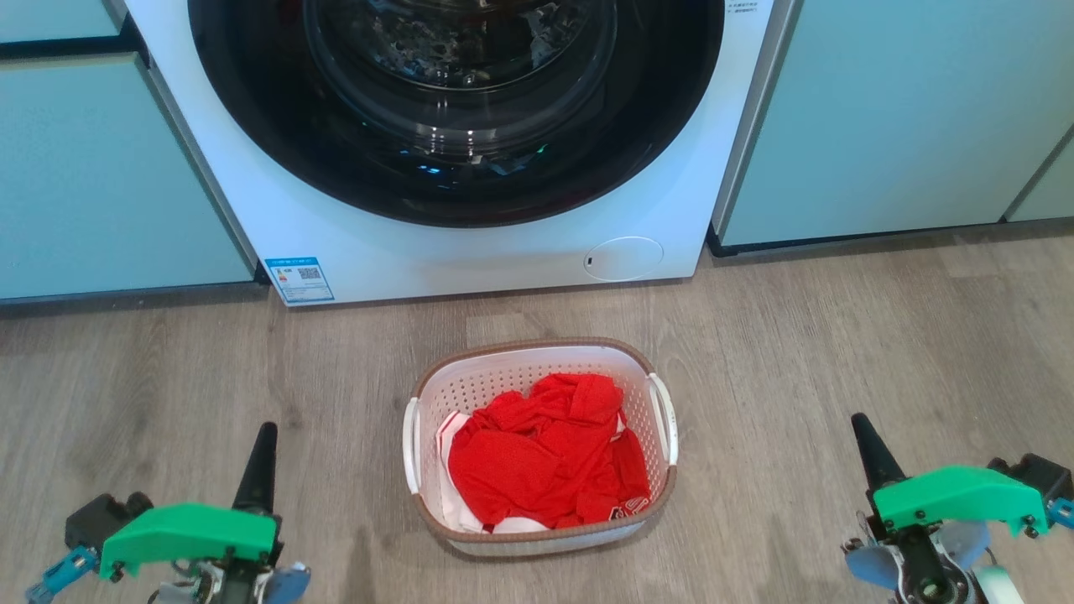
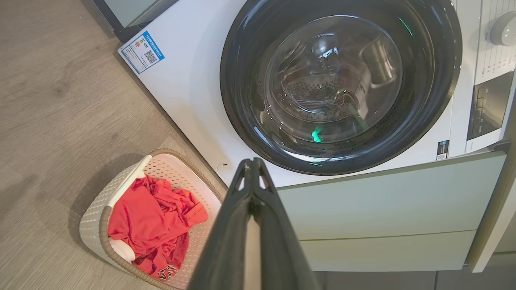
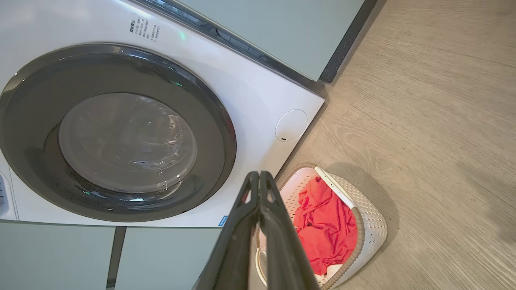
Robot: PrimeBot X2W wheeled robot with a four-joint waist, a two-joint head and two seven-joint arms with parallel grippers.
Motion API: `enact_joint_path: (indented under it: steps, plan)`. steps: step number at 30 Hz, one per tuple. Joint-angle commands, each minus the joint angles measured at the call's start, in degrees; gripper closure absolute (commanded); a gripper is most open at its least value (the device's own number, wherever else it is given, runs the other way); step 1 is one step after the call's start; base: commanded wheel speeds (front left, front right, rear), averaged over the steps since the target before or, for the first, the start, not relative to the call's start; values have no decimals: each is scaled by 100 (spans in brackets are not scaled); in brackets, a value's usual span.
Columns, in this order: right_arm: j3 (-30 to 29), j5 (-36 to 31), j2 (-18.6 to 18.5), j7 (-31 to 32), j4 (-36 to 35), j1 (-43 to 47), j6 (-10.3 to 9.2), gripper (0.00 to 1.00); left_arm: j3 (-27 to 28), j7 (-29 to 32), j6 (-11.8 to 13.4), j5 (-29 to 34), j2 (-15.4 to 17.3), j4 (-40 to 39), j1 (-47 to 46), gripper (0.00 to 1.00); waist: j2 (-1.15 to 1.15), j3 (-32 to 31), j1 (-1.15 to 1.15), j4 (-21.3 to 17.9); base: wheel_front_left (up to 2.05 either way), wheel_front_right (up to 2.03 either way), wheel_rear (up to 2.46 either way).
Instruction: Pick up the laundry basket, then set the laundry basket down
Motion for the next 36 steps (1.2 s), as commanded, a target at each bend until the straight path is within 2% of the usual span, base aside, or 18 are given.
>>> enact_joint_path:
  steps: [1,36]
  plan:
    - [29,186,-65,56,-231,-312,-6,100,218,41,-79,-176,75,-142,-321,100,0,0,0,4,0,0,0]
    - [-455,2425,-44,649,-422,-391,-9,100,601,645,-430,-2417,66,-43,-780,100,0,-12,0,96,0,0,0]
